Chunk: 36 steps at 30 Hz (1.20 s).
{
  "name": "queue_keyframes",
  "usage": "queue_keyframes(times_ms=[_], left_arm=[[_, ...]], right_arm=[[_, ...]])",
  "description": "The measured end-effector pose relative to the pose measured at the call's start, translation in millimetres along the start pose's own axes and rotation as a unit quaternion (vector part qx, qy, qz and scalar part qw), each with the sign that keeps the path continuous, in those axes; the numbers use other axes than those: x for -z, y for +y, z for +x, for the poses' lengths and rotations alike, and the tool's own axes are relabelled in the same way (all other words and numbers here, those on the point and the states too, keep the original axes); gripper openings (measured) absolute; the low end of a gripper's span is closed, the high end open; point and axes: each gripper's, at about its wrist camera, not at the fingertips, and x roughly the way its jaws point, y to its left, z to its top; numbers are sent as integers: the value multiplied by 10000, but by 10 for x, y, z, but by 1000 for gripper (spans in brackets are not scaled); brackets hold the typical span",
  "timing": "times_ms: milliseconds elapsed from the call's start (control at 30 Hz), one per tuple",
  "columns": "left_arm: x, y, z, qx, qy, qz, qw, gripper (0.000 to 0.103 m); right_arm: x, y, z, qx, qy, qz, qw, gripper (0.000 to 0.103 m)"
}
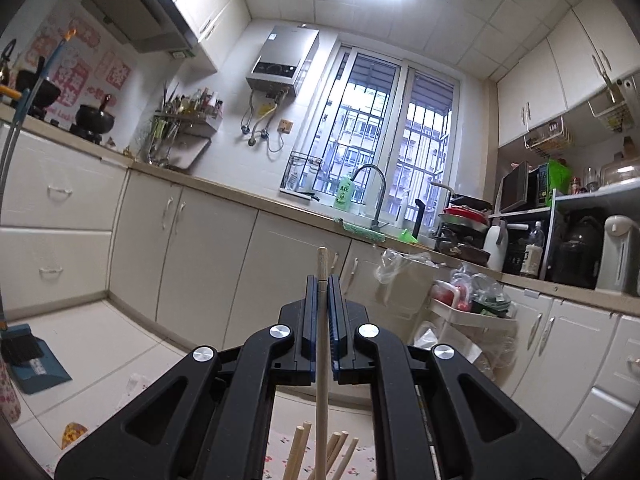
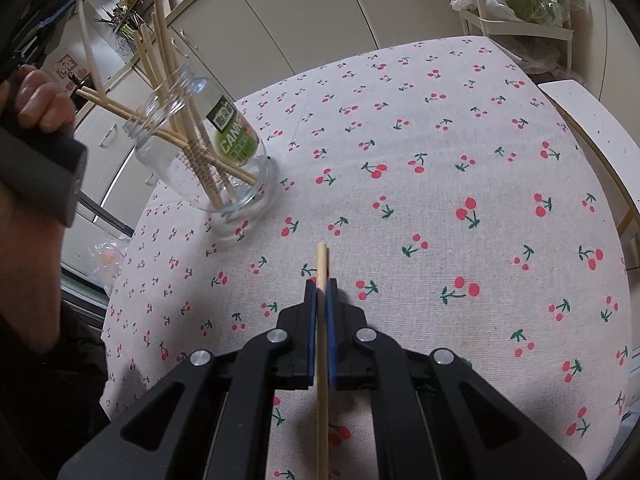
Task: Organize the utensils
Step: 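Lift the left chopstick over the jar while the right gripper lifts its chopstick, then lower the left chopstick into the jar and open the left gripper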
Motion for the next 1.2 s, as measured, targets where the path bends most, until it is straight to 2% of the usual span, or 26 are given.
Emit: queue_keyframes(times_ms=[433, 700, 767, 1000, 1200], left_arm=[[397, -6, -105, 93, 253, 517, 9983, 5], [626, 112, -236, 228, 752, 788, 9938, 5], [646, 166, -252, 264, 899, 773, 9926, 5], [516, 271, -270, 270, 930, 689, 9929, 5], [509, 318, -229, 367, 1162, 595, 9908, 5]], right_arm=[[-3, -7, 2, -44, -7, 66, 10000, 6], [-9, -45, 7, -145, -18, 220, 9997, 6], [-7, -54, 5, -174, -23, 276, 9995, 6], [0, -68, 0, -227, -34, 374, 9990, 6], [5, -66, 1, -242, -37, 388, 9989, 6]])
